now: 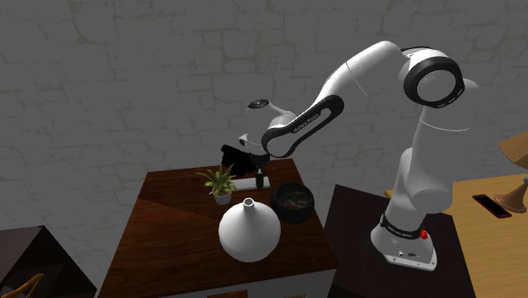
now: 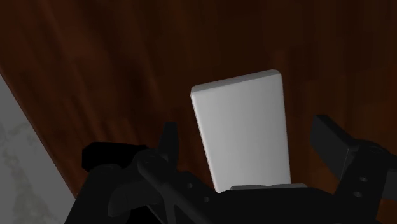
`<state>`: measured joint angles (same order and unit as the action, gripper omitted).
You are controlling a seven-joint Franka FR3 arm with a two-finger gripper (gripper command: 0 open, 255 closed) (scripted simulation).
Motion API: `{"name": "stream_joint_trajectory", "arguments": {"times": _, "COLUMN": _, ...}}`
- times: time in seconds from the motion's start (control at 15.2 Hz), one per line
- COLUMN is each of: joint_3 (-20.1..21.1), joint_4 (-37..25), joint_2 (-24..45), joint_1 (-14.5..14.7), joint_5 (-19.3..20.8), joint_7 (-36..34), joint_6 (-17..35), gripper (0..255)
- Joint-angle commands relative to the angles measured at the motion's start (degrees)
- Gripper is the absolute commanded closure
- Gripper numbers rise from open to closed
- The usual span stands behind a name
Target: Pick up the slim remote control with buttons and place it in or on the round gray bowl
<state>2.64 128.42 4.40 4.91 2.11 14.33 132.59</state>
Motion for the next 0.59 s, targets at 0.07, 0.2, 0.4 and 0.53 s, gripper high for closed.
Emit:
{"name": "stream_joint_trajectory", "arguments": {"times": 0.07, "joint_3": -0.04, "joint_4": -0.03, "joint_2": 0.27, "joint_1": -0.04, "joint_5": 0.02, "joint_7": 0.05, "joint_6": 0.13, "gripper": 255}}
{"name": "stream_joint_trajectory", "arguments": {"times": 0.2, "joint_3": -0.02, "joint_4": 0.06, "joint_2": 0.26, "joint_1": -0.02, "joint_5": 0.03, "joint_7": 0.0, "joint_6": 0.22, "gripper": 255}}
{"name": "stream_joint_trajectory", "arguments": {"times": 0.4, "joint_3": -0.02, "joint_4": -0.01, "joint_2": 0.29, "joint_1": -0.02, "joint_5": 0.03, "joint_7": 0.01, "joint_6": 0.18, "gripper": 255}}
{"name": "stream_joint_trajectory", "arguments": {"times": 0.53, "joint_3": -0.04, "joint_4": -0.02, "joint_2": 0.32, "joint_1": -0.04, "joint_5": 0.04, "joint_7": 0.03, "joint_6": 0.2, "gripper": 255}}
